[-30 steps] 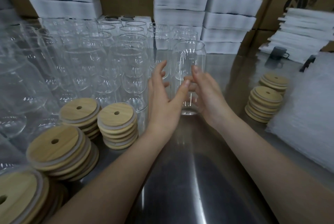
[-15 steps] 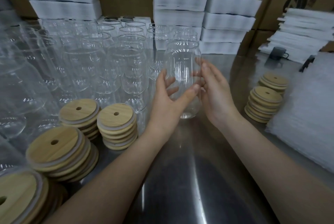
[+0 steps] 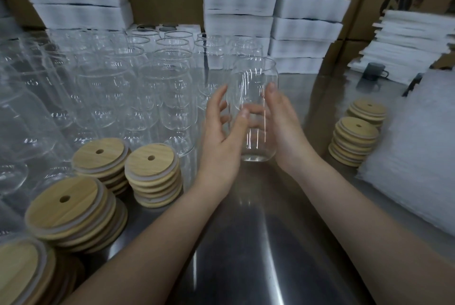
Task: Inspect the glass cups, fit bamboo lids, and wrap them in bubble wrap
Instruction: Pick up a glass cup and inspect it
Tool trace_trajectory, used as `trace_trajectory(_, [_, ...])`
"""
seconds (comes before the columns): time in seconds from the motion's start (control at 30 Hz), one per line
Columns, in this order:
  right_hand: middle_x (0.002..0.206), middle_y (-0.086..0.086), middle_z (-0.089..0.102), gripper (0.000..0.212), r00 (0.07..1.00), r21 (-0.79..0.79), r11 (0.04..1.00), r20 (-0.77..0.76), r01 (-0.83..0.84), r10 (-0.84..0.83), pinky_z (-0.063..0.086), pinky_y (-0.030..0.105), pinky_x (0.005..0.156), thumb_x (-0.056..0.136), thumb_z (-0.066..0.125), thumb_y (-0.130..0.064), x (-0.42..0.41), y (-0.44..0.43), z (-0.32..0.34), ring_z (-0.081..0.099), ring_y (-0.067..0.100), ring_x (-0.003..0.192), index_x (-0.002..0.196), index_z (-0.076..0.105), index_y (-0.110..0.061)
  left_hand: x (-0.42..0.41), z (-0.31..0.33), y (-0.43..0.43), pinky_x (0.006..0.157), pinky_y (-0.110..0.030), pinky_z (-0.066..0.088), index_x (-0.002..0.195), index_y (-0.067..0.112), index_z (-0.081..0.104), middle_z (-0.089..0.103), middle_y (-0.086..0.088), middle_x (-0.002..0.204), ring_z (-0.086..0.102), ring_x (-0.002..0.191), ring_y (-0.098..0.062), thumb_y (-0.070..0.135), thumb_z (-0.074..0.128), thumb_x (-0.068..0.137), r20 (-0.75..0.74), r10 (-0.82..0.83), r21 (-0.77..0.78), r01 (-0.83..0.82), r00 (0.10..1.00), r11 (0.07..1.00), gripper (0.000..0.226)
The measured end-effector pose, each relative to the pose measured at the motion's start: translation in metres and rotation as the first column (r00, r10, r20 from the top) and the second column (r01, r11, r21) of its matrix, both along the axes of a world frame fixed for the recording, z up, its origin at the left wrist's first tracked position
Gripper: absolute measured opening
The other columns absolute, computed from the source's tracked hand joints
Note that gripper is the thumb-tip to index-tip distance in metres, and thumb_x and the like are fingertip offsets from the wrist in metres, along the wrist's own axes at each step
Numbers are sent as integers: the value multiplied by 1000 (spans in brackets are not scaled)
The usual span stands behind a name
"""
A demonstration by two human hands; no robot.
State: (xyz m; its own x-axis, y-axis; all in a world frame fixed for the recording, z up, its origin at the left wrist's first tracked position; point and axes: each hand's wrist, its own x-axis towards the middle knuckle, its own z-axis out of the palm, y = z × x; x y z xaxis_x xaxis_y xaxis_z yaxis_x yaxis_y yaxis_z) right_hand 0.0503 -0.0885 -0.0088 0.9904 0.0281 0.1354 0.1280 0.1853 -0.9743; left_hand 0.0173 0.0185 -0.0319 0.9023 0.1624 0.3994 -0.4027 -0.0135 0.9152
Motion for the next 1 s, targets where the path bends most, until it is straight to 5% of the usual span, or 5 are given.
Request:
trace_trajectory(0.2, [114,5,60,46,993,-39,996,88,77,-73,52,46,91,100,31,-53,1,3,2,61,16,90,131,46,-23,-1,2,2,97,-11,42,149,29,36,49,3,135,51,121,-6,29,63,93,-28,35,34,-34,999,999,62])
trace_trajectory(0.3, [98,0,61,30,988,-27,995,123,97,-93,51,29,74,106,29,-41,2,0,1,60,7,77,112,57,-29,-2,2,3,109,-30,41,154,27,24,45,5,141,47,128,-9,44,70,80,-86,-41,8,42,995,999,88])
trace_trajectory(0.43, [85,-1,57,34,986,-26,995,141,94,-90,50,31,73,106,31,-35,-3,2,5,56,11,78,100,64,-28,0,1,5,106,-27,40,152,24,23,44,5,140,46,126,-5,38,84,72,-125,-63,-15,62,990,998,102])
trace_trajectory(0.77, [124,7,64,54,990,58,998,140,-37,28,45,44,103,84,43,-52,-13,-1,21,63,23,111,125,53,-19,3,-8,3,98,-2,33,148,33,27,46,3,141,43,131,-3,22,87,70,1,-10,135,10,1000,991,99])
trace_trajectory(1.0, [109,3,69,28,987,252,957,110,-144,120,43,43,104,90,49,-38,-10,-7,23,64,24,106,106,64,-20,3,-10,4,113,-35,37,146,39,27,42,8,141,40,133,-2,15,87,70,59,0,165,-10,998,986,100])
